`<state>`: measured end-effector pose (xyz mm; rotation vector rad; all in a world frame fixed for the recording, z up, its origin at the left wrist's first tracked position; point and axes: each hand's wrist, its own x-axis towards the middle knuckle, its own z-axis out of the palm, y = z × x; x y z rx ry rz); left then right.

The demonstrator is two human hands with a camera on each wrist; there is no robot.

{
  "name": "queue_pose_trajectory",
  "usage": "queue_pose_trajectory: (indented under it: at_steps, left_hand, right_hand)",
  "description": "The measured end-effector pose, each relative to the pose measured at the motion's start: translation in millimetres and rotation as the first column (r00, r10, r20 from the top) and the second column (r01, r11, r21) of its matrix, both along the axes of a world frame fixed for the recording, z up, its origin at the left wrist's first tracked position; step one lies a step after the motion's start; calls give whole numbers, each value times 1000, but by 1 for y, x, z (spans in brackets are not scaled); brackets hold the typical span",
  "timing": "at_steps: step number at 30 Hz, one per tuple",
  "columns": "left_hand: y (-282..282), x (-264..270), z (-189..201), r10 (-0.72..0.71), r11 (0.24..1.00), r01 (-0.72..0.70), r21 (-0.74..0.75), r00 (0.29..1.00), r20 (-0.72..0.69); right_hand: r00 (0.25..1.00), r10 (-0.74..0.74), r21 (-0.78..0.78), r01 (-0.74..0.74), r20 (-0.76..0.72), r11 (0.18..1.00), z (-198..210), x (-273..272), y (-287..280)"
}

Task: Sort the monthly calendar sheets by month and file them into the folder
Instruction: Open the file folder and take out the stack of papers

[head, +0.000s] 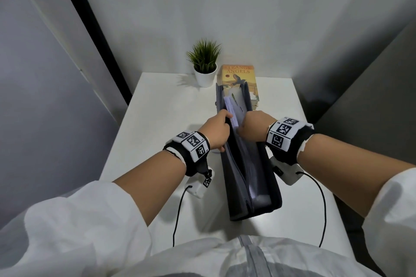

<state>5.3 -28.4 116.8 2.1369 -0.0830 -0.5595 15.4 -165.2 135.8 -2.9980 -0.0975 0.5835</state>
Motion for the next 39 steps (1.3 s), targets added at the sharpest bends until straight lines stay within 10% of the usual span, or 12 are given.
queue_pose_trajectory:
  at_steps: [13,20,25,34,39]
  left_hand:
    - [-5,-4,-8,-18,999,19,-47,1000,22]
    - [-1,1,-5,54,988,-49,-143,998,30]
    - [-1,2,-21,104,973,-89,-215,993,62]
    - [43,5,-66,171,985,-161,63,964,-203]
    - [66,18,-72,343,939,-330,100,925,-163]
  right_hand:
    - [983,-52,-236,9,-176,972,9,-3,14]
    - [918,-350,390,395,-185,832,14,-3,-27]
    - [944,-303,509,327,-133,797,12,-7,-41]
    - [887,-318,936,353,-335,0,39,-14,-103]
    - [866,-318,922,362,-386,-134,16,-16,-110]
